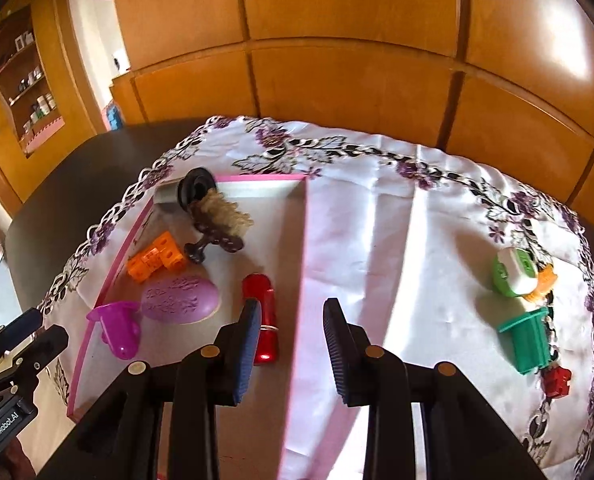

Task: Organize rigid objects
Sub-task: 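Move both tools from the tray back toward the toys on the cloth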

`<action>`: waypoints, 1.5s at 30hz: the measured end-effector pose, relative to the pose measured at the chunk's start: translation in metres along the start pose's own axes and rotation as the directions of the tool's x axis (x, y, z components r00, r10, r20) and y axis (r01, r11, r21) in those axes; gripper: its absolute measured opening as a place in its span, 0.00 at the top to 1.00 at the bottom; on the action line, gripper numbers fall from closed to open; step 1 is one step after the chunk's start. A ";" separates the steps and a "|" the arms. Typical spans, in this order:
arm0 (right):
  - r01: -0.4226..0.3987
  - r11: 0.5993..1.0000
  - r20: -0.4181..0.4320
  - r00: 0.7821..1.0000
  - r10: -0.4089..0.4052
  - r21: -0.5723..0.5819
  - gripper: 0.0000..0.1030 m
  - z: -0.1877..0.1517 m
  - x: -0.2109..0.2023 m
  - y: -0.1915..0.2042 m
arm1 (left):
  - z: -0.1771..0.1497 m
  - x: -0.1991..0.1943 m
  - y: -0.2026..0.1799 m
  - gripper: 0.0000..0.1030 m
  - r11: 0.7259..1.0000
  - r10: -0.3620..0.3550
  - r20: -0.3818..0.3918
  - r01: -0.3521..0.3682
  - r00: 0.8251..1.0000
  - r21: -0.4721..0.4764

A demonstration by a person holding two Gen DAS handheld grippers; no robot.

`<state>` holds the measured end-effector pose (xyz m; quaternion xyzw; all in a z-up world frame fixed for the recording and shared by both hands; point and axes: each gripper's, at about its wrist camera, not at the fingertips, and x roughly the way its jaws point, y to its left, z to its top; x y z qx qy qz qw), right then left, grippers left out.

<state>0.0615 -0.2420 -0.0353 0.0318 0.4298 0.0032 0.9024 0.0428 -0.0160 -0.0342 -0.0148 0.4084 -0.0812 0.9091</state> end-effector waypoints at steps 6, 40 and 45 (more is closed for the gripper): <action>0.033 0.999 0.008 0.999 -0.034 0.043 0.69 -0.005 -0.009 -0.028 | -0.001 0.000 -0.008 0.45 1.000 -0.009 -0.006 0.009 1.000 0.022; 0.213 0.696 -0.014 0.960 -0.281 0.686 0.64 -0.066 -0.076 -0.333 | 0.014 0.024 -0.206 0.39 0.883 -0.289 -0.203 0.342 0.936 0.322; 0.181 0.679 -0.002 0.967 -0.255 0.712 0.63 -0.070 -0.078 -0.337 | 0.013 0.050 -0.257 0.39 0.850 -0.333 -0.297 0.421 0.895 0.316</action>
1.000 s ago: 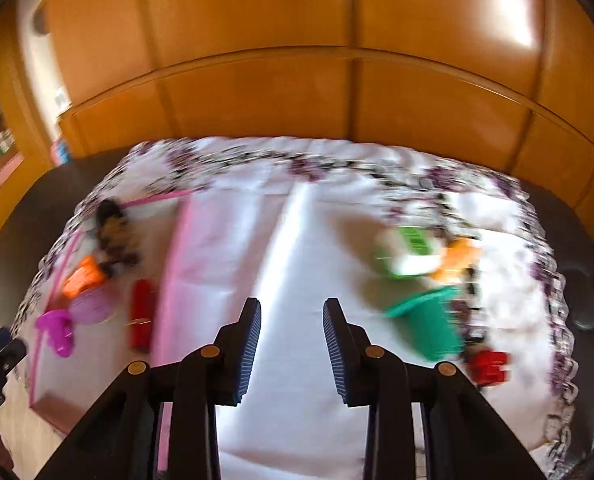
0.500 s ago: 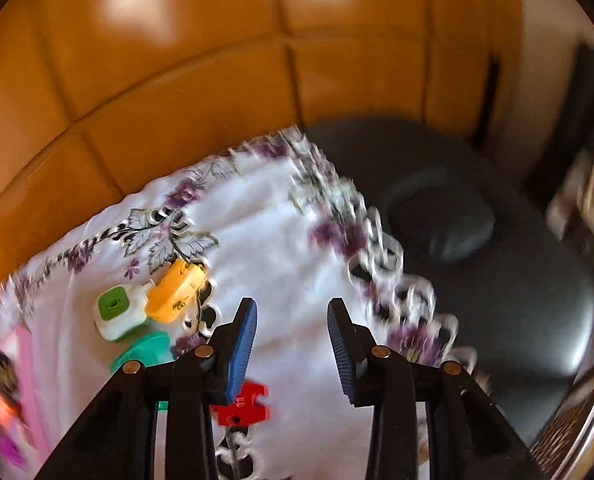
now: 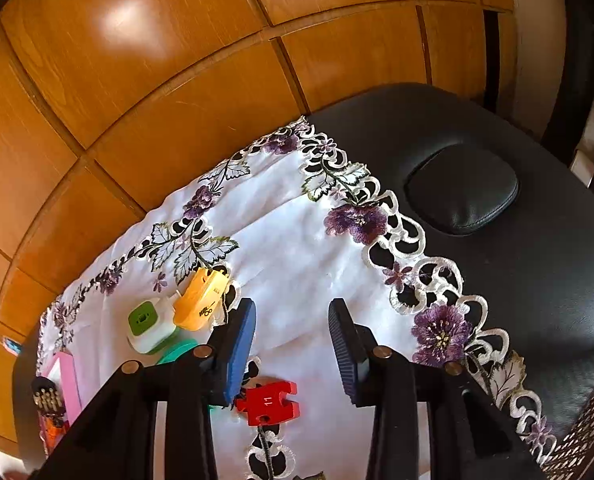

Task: Organize rigid objects
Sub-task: 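Move both tools from the tray back toward the toys on the cloth, then grasp the teal spool with the left gripper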

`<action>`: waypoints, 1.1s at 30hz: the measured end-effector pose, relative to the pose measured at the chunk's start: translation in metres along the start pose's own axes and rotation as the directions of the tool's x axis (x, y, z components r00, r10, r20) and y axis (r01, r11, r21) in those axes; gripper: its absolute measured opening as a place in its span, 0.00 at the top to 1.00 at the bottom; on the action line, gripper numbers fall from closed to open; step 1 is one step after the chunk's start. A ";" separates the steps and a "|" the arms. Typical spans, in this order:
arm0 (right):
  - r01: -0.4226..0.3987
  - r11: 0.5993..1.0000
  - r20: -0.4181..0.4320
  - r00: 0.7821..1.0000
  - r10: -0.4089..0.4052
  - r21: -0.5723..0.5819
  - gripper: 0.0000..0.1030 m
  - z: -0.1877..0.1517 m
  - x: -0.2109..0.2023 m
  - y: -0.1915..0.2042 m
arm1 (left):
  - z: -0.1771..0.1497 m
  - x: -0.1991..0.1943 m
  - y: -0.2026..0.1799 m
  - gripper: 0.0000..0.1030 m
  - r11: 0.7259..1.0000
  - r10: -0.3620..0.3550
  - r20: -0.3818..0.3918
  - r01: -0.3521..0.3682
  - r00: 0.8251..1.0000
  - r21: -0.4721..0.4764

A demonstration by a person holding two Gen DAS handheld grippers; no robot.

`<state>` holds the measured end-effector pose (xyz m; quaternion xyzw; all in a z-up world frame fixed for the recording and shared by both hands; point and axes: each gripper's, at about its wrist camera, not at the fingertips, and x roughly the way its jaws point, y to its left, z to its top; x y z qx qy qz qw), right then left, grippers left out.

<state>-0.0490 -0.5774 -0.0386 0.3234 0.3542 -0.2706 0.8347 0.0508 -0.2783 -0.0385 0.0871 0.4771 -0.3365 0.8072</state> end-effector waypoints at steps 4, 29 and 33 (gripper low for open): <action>-0.011 1.000 -0.013 1.000 0.011 0.023 0.63 0.000 0.001 -0.003 | 0.019 0.028 -0.027 0.39 0.998 -0.053 -0.032 0.054 0.998 0.016; -0.063 0.998 -0.090 0.994 0.063 -0.006 0.62 -0.002 0.015 0.007 | 0.042 0.116 -0.054 0.70 0.996 -0.006 -0.096 0.014 0.995 0.084; -0.057 0.998 -0.101 0.993 0.056 -0.004 0.62 -0.002 0.017 0.006 | 0.008 0.092 -0.041 0.70 0.993 0.035 -0.064 -0.027 0.997 0.114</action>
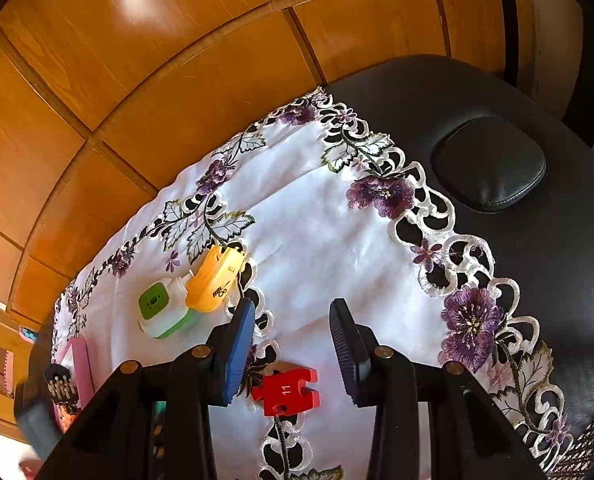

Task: Organize rigid objects
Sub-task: 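Grasp the teal spool with the left gripper, then hold the teal spool with the left gripper while the right gripper grasps the green-white box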

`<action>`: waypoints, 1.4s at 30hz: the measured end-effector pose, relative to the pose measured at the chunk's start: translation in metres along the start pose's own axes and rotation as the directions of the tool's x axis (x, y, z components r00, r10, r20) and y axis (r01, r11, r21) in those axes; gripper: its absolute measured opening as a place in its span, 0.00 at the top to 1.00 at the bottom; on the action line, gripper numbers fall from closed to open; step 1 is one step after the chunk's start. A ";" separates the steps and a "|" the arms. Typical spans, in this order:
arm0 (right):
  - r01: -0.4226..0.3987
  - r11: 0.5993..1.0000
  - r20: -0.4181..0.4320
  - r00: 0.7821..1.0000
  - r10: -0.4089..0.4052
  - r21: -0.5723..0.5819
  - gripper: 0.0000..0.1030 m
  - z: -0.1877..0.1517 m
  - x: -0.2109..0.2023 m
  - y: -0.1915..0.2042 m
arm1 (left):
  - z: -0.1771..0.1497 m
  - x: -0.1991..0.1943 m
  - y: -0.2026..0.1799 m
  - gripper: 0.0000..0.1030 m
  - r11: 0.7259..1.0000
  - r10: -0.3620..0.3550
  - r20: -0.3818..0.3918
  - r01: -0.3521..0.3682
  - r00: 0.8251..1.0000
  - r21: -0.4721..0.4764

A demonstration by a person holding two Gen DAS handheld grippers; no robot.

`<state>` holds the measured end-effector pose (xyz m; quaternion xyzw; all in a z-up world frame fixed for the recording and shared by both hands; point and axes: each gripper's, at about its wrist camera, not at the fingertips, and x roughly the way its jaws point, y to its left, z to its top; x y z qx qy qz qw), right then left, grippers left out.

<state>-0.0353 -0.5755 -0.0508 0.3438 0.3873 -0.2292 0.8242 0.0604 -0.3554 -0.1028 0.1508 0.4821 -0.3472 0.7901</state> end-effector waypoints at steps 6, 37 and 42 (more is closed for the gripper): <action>0.009 1.000 -0.013 1.000 -0.009 -0.011 0.62 -0.001 0.003 0.002 | -0.037 -0.019 0.012 0.70 1.000 0.022 0.051 -0.023 0.998 0.017; -0.280 0.912 -0.318 0.930 0.181 -0.299 0.43 0.005 0.125 0.170 | -0.053 -0.020 0.018 0.70 0.999 -0.042 0.179 0.039 0.983 0.019; -0.297 0.920 -0.332 0.921 0.205 -0.256 0.43 0.003 0.124 0.168 | -0.053 -0.018 0.022 0.70 0.999 -0.054 0.183 0.054 0.982 0.008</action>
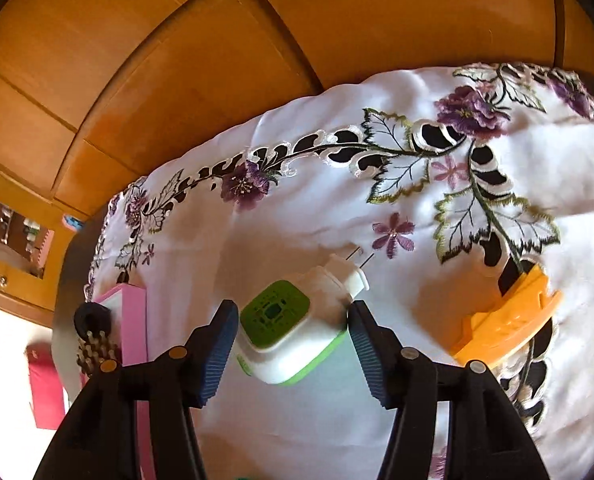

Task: Organize rigid objects
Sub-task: 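Hold the teal spool with the left gripper while the right gripper grasps the green-white box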

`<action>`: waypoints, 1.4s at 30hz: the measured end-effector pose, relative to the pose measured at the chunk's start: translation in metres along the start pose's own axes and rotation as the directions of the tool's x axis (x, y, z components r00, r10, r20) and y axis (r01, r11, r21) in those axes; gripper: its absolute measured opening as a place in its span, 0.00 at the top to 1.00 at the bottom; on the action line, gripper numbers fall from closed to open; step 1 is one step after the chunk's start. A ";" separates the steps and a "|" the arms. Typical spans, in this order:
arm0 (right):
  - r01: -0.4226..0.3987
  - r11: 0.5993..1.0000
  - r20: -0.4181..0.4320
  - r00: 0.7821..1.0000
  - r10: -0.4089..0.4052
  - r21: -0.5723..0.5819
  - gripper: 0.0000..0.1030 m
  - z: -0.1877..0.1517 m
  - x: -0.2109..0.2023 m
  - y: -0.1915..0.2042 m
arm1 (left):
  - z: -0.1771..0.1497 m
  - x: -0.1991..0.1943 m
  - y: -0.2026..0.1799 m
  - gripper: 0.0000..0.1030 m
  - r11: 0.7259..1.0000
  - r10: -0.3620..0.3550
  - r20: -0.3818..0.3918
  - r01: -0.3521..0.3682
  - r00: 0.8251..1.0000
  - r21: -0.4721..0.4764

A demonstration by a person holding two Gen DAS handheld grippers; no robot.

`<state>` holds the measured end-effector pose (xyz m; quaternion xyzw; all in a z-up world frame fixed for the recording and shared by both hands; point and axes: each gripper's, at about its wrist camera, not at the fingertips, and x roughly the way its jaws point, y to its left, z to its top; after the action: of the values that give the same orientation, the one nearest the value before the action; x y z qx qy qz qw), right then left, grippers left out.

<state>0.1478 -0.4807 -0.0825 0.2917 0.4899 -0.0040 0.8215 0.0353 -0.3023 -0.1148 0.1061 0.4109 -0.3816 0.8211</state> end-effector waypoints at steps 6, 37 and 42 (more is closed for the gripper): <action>0.010 0.996 0.006 1.000 -0.011 0.084 0.17 0.003 -0.005 -0.003 | -0.002 0.001 0.006 0.70 1.000 -0.018 0.003 0.018 1.000 -0.017; 0.187 0.946 -0.133 0.964 -0.228 -0.264 0.39 -0.091 -0.036 -0.030 | -0.009 -0.007 -0.002 0.70 1.000 0.022 0.011 -0.022 1.000 0.016; 0.188 0.951 -0.119 0.968 -0.222 -0.246 0.40 -0.090 -0.035 -0.030 | -0.008 -0.005 -0.006 0.70 0.998 0.055 0.005 -0.055 0.998 0.042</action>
<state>0.0487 -0.4722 -0.0998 0.1404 0.5733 -0.0109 0.8071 0.0248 -0.2998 -0.1153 0.1338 0.3982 -0.3677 0.8297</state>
